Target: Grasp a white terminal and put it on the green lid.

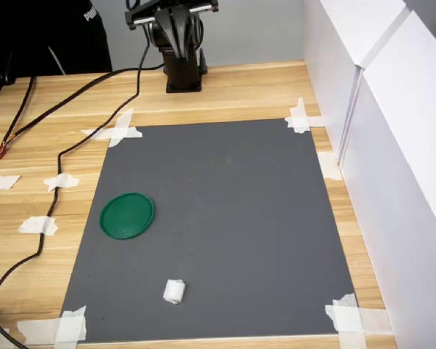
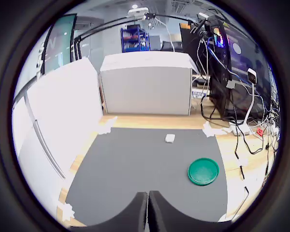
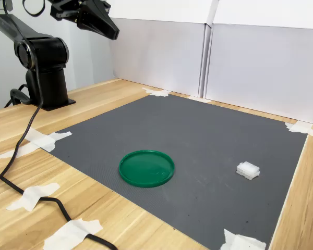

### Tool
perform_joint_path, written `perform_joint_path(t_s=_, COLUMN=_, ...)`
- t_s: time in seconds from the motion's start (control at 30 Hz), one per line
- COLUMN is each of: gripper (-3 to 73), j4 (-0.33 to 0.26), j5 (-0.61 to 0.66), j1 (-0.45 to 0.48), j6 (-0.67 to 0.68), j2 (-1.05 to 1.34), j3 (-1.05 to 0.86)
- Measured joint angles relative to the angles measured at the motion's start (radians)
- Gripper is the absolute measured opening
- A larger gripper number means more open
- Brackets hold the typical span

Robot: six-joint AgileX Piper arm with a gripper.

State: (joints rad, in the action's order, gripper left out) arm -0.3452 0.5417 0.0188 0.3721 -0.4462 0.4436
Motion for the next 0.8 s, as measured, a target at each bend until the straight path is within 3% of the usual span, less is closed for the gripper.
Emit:
perform_joint_path(t_s=0.4, gripper=-1.6, j4=0.176, j5=0.278, j1=0.000, j6=0.066, j2=-0.481, j3=0.353)
perform_joint_path(t_s=0.57, gripper=-0.9, j4=0.210, j5=0.336, j1=0.000, j6=0.141, j2=-0.626, j3=0.477)
perform_joint_path(t_s=0.7, gripper=6.6, j4=0.212, j5=0.391, j1=0.000, j6=0.176, j2=-0.718, j3=0.562)
perform_joint_path(t_s=0.8, gripper=19.5, j4=0.202, j5=0.419, j1=0.000, j6=0.180, j2=-0.773, j3=0.618)
